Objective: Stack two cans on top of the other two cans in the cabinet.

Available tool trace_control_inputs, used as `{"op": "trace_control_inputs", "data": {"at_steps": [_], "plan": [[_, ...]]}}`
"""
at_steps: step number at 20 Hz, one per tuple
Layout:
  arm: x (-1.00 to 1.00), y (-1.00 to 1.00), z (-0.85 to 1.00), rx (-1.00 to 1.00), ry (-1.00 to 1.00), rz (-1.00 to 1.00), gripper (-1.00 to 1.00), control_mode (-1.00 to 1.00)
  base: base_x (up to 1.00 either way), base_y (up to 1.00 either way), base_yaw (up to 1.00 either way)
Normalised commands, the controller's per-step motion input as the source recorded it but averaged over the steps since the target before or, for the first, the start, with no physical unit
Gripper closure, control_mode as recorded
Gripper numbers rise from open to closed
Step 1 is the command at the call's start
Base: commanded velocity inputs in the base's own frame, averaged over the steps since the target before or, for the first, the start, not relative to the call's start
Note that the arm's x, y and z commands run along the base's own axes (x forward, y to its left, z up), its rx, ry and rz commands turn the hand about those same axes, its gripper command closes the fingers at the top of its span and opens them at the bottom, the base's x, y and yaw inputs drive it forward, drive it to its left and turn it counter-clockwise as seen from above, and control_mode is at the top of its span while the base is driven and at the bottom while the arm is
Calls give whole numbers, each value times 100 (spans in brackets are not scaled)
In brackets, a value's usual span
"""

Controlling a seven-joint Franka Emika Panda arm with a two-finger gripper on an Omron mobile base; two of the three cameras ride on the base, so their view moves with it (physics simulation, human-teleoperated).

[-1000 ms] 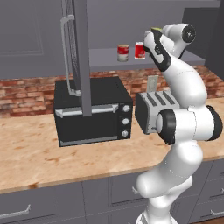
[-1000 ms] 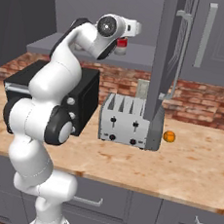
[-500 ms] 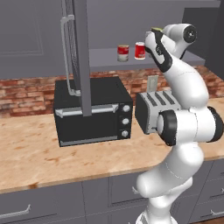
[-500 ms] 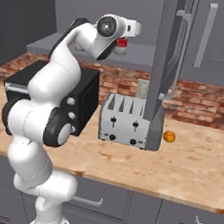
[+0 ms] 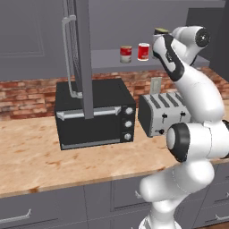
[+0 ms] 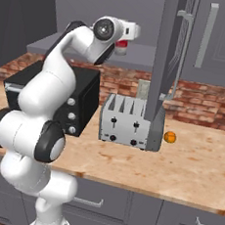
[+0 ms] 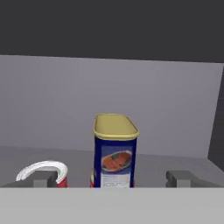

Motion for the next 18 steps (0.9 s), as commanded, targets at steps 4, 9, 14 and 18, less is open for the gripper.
{"op": "trace_control_inputs", "data": {"at_steps": [4,9,14,18], "plan": [[-65,0,0,0,0,0,-100,-100,0,0,0],[-67,1,0,0,0,0,-100,-100,0,0,0],[-50,2,0,0,1,0,-100,-100,0,0,0],[-40,3,0,0,1,0,-100,-100,0,0,0]]}}
